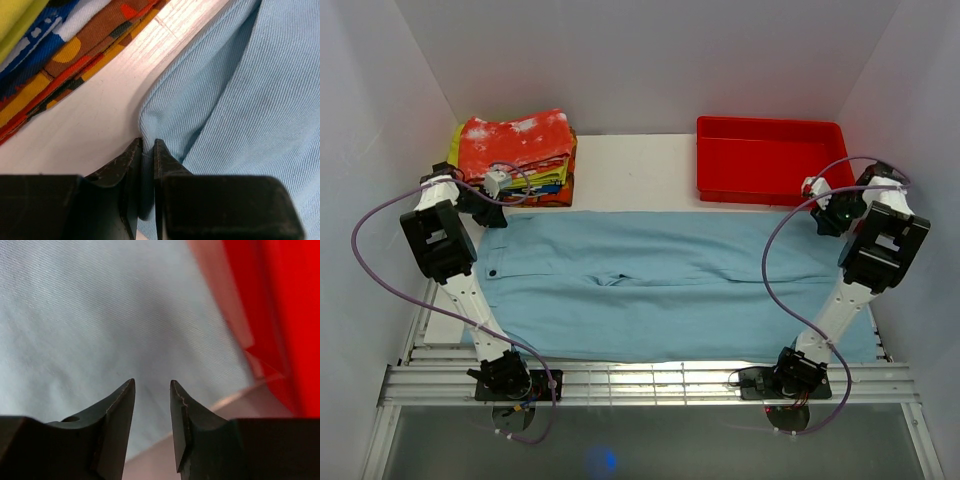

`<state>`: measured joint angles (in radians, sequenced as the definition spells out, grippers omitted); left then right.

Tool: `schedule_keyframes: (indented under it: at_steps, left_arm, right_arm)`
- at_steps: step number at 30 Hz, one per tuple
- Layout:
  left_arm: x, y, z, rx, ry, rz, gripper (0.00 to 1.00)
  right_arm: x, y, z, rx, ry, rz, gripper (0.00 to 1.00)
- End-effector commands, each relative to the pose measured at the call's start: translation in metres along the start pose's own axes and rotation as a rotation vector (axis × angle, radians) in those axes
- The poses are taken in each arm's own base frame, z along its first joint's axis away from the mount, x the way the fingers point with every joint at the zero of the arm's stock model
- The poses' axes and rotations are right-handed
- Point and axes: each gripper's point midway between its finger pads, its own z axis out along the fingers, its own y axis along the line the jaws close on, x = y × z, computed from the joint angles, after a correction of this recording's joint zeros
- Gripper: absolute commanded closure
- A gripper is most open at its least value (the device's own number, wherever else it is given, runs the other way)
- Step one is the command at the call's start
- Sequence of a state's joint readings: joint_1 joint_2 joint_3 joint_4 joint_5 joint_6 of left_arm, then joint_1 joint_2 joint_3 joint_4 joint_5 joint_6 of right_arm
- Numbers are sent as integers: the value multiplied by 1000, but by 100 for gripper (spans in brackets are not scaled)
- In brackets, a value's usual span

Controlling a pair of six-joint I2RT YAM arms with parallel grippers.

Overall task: Fold and stack the trousers
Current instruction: Flatten the trousers out

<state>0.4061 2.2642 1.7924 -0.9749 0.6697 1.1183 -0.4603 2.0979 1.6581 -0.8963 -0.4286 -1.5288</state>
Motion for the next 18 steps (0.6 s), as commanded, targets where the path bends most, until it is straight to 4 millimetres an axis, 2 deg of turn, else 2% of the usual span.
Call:
schedule_keyframes:
  at_steps: [1, 3, 4, 5, 6, 7, 8, 9, 12, 14, 16, 17, 18]
  left_arm:
    - [1, -8, -10, -5, 24, 6, 76]
    - [3, -10, -10, -4, 30, 5, 76]
    - [4, -11, -10, -3, 32, 7, 76]
    - [5, -11, -11, -4, 33, 8, 76]
    - [4, -12, -11, -5, 34, 13, 76]
    - [4, -12, -12, -6, 32, 13, 76]
    - [4, -13, -11, -4, 30, 12, 76]
    - [2, -12, -11, -8, 24, 14, 76]
    - [-1, -12, -13, -9, 12, 13, 76]
    - [-3, -14, -15, -11, 11, 19, 76]
    - [-2, -14, -16, -14, 18, 27, 76]
    - [-2, -14, -19, -19, 20, 29, 76]
    - [-1, -15, -19, -17, 22, 31, 76]
  right_arm:
    - [0, 8, 13, 24, 27, -27, 60]
    - [19, 31, 19, -43, 103, -27, 59]
    - [28, 51, 23, -96, 129, -25, 58]
    - [40, 72, 20, -166, 172, -9, 56]
    - [46, 84, 19, -203, 196, -9, 48]
    - [53, 105, 20, -253, 215, 2, 48]
    - [62, 116, 17, -273, 246, -3, 48]
    - [65, 126, 17, -293, 253, -9, 63]
    - [66, 162, 9, -370, 265, 6, 87]
    - [66, 181, 2, -418, 256, 37, 92]
    - [65, 200, -11, -460, 261, 58, 92]
    - [69, 217, -16, -497, 263, 62, 92]
    - [68, 223, -24, -492, 266, 52, 92]
